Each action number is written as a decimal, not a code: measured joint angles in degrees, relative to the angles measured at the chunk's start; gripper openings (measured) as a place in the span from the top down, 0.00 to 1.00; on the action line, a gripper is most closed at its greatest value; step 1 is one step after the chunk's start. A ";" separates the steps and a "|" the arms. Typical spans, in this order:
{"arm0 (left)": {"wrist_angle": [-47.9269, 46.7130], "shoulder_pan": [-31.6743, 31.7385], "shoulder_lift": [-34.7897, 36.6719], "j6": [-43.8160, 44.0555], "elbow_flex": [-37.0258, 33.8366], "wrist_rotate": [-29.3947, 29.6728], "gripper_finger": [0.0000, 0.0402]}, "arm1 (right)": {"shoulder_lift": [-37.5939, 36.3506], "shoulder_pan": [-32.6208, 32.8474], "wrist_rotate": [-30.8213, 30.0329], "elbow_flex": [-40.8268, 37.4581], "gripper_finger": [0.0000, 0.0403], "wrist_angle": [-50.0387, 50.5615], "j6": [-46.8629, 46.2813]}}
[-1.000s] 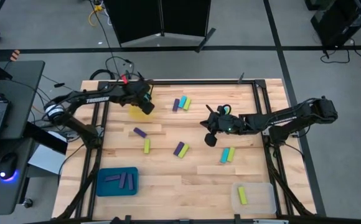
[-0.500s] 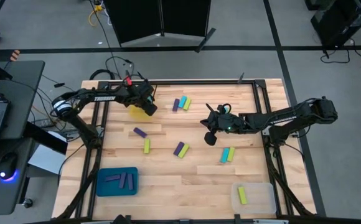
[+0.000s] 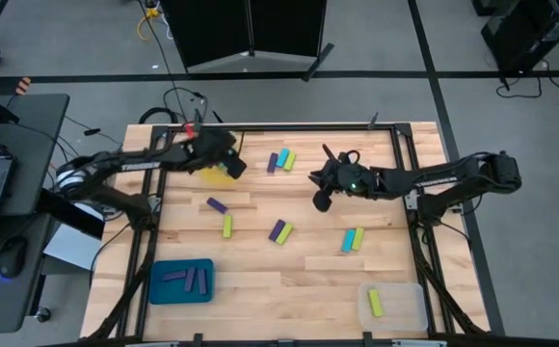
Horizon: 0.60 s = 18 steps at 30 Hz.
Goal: Sort blocks
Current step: Put the green block into the transparent bin
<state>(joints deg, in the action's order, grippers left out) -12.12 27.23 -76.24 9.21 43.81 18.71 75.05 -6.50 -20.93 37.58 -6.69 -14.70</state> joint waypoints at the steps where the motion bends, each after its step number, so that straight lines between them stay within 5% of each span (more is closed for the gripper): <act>1: 2.26 -1.00 1.13 0.00 -1.70 -0.59 0.55 | 0.90 -1.05 0.61 0.00 0.79 -0.39 0.44; 6: 16.26 -5.56 5.84 -1.34 -9.62 -4.27 0.59 | 8.38 -5.39 6.58 3.60 0.71 -0.23 5.69; 12: 26.31 -9.45 9.34 -4.48 -16.50 -4.84 0.60 | 18.76 -9.39 11.21 15.71 0.64 10.63 24.45; 18: 29.94 -11.38 9.91 -6.17 -19.58 -4.87 0.60 | 29.29 -15.25 14.00 30.50 0.74 25.41 37.63</act>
<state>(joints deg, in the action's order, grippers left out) 17.82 15.85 -66.32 3.04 24.23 13.83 104.34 -21.75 -6.94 68.08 18.72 22.93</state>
